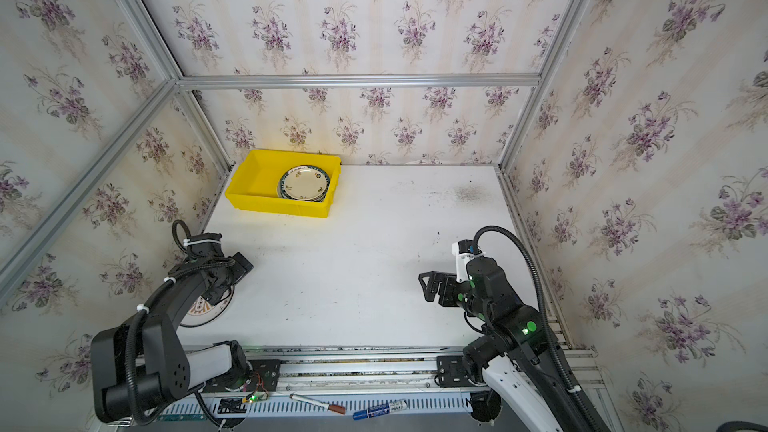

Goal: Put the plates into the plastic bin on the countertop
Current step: 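Move the left gripper back and down to the orange-sunburst plate's rim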

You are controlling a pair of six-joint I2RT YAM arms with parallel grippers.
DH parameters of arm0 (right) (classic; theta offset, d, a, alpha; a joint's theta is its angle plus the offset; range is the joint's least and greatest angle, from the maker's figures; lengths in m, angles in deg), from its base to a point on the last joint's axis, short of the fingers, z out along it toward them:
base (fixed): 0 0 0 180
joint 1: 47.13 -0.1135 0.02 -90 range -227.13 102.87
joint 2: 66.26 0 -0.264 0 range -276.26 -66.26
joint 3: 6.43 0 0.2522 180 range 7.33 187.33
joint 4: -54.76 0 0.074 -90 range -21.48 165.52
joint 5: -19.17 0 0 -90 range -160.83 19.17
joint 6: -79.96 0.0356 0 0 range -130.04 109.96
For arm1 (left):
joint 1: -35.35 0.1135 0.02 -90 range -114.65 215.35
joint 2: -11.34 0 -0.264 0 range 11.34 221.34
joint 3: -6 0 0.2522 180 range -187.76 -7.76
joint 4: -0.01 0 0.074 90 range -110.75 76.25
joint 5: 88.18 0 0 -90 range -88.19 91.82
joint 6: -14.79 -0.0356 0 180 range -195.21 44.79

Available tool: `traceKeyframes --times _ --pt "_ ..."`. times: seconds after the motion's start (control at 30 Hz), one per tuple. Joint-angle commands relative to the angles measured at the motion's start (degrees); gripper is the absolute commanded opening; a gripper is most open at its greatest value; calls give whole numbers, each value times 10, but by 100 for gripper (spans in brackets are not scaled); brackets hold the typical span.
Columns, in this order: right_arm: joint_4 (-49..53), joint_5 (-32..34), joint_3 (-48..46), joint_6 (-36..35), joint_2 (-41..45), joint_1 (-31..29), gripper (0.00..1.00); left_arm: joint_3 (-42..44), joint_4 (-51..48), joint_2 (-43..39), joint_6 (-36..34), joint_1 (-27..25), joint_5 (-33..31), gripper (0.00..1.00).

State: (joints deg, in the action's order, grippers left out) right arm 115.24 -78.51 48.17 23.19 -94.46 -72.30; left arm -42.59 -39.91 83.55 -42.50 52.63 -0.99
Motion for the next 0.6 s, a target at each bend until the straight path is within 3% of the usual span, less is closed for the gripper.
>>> traceKeyframes --times 0.0,0.3,0.57 --pt "-21 -6 7 14 -3 0 98 10 23 6 -20 0 44 100" --pt "-25 -1 -2 50 7 0 97 29 61 6 -34 -12 121 100" --pt "-28 18 -12 69 22 0 97 33 77 1 -32 -43 148 100"
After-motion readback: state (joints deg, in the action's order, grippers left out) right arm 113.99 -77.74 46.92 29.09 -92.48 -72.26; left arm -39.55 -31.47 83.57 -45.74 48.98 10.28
